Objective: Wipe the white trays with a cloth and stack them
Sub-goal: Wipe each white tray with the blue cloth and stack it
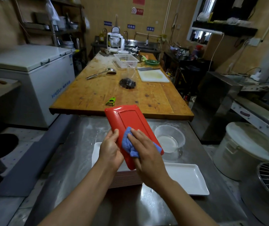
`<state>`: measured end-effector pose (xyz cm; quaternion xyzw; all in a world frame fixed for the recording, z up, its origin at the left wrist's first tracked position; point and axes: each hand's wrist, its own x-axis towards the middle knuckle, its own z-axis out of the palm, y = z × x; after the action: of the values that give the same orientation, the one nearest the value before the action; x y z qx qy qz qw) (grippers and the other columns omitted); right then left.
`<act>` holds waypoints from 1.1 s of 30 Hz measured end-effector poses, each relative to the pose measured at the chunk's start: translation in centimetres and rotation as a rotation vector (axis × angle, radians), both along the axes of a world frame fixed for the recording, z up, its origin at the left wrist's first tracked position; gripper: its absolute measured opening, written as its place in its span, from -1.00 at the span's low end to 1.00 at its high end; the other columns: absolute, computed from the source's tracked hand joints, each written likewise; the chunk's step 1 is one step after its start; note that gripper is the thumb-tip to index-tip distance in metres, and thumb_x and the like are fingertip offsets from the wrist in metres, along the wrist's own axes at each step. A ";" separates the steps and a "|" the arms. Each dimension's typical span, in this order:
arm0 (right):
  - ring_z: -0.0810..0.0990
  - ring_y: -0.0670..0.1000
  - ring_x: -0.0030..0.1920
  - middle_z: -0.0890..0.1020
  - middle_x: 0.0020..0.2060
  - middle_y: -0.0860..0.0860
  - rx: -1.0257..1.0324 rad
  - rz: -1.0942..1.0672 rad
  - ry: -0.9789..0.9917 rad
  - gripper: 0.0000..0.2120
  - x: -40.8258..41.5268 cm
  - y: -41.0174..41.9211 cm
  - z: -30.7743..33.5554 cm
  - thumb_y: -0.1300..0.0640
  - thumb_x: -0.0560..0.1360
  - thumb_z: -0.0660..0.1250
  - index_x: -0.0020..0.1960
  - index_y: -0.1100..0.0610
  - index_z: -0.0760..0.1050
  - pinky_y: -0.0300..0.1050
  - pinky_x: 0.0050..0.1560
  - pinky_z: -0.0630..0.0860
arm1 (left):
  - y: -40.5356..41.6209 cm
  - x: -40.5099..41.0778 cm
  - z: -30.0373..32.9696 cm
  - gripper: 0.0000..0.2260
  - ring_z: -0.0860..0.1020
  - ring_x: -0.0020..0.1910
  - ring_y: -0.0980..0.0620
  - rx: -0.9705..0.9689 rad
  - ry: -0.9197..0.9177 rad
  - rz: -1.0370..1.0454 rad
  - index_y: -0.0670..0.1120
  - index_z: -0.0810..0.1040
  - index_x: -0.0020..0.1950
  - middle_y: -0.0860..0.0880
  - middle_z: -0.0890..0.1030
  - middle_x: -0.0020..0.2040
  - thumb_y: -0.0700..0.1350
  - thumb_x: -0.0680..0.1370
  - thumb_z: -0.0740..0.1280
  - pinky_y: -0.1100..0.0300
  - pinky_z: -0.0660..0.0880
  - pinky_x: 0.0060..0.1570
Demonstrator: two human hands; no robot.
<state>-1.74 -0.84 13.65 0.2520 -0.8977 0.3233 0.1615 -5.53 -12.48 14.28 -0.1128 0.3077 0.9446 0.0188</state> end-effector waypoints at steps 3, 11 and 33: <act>0.16 0.00 0.49 0.26 0.46 0.02 0.032 -0.012 -0.027 -0.49 -2.2 -0.4 1.5 0.25 0.49 0.23 0.43 0.14 0.31 -0.08 0.49 0.07 | 0.3 0.5 0.0 -0.77 0.67 -0.24 0.02 0.003 0.050 -0.026 -0.19 0.50 0.10 -0.14 0.67 -0.14 -0.25 0.63 0.06 0.19 0.61 -0.19; 0.04 0.00 0.52 0.15 0.51 -0.01 0.072 -0.182 -0.097 -0.50 -6.1 1.7 2.2 0.24 0.55 0.17 0.47 0.08 0.24 -0.07 0.48 -0.02 | 0.6 0.9 -0.2 -0.77 0.68 -0.26 0.00 -0.042 0.046 -0.085 -0.14 0.54 0.07 -0.11 0.70 -0.19 -0.24 0.63 0.09 0.11 0.62 -0.32; 0.57 0.22 -0.13 0.58 -0.15 0.11 -0.386 -0.790 -0.333 -0.75 0.6 18.0 -3.1 0.27 0.51 0.15 0.11 0.15 0.51 0.22 -0.11 0.55 | 11.6 0.6 -2.1 -0.85 0.60 -0.27 -0.01 -0.895 0.243 -0.116 -0.07 0.52 -0.04 -0.09 0.66 -0.23 -0.22 0.61 0.17 0.06 0.55 -0.18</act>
<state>-1.14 17.13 10.51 -0.1990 -0.8621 0.4339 0.1701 -4.96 -0.85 12.15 0.0188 0.6907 0.7227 -0.0151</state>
